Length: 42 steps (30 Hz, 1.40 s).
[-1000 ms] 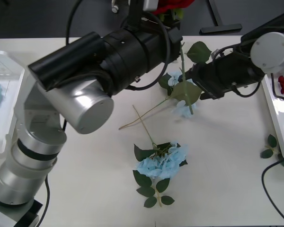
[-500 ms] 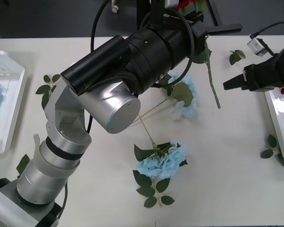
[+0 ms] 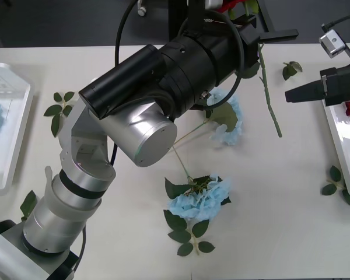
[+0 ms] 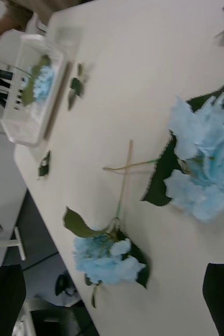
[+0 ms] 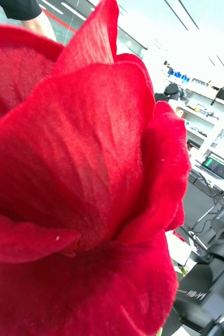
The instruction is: Place the red flowers into the right box and the blue flowers into the left box. If a person shows an open palm, hand one flower to the person first, then continue sorting.
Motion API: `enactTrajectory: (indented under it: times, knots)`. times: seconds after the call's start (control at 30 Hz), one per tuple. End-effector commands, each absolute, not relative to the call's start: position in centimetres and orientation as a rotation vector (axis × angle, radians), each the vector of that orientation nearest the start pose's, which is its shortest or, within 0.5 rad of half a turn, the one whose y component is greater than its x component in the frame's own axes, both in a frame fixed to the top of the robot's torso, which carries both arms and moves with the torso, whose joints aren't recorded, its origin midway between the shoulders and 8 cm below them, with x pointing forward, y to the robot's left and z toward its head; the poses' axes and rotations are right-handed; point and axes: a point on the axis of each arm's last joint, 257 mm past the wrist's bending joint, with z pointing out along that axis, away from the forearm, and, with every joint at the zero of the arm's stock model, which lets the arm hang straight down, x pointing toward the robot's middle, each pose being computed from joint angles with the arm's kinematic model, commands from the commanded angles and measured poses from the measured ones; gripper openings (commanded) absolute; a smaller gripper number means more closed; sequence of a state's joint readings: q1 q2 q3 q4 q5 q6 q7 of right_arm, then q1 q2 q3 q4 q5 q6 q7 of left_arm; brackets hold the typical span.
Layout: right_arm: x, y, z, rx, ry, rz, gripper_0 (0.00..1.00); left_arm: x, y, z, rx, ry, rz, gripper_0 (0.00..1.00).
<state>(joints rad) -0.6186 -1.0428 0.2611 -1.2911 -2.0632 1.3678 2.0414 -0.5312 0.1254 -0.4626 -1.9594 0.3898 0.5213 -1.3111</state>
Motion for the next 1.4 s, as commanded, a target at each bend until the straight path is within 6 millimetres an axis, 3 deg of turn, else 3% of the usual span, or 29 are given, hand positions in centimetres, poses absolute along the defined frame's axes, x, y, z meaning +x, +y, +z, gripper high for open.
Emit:
enactTrajectory:
  times: [0.03,0.47,0.87,0.97,1.17,1.23,1.33,1.4]
  knots:
    - [45.7,-22.3,-6.5,-0.709,2.167,1.192,0.98,45.3,-13.9,8.3,0.454,1.291,-0.937,0.0]
    - [43.3,-18.0,-4.9,-0.862,2.07,1.244,0.98,45.3,-13.9,8.3,0.454,1.291,-0.937,0.0]
    - [41.1,-15.6,-7.7,-0.998,2.104,1.235,0.96,45.3,-13.9,8.3,0.454,1.291,-0.937,0.0]
    - [40.7,-15.1,-8.8,-1.008,2.126,1.244,0.83,45.3,-13.9,8.3,0.454,1.291,-0.937,0.0]
    - [39.7,-13.8,-10.0,-1.029,2.143,1.261,0.46,45.3,-13.9,8.3,0.454,1.291,-0.937,0.0]
    - [39.4,-13.2,-10.2,-1.034,2.145,1.266,0.24,45.3,-13.9,8.3,0.454,1.291,-0.937,0.0]
    - [39.5,-12.9,-10.4,-1.02,2.152,1.269,0.0,45.3,-13.9,8.3,0.454,1.291,-0.937,0.0]
    - [39.6,-12.8,-10.5,-1.014,2.155,1.272,0.0,45.3,-13.9,8.3,0.454,1.291,-0.937,0.0]
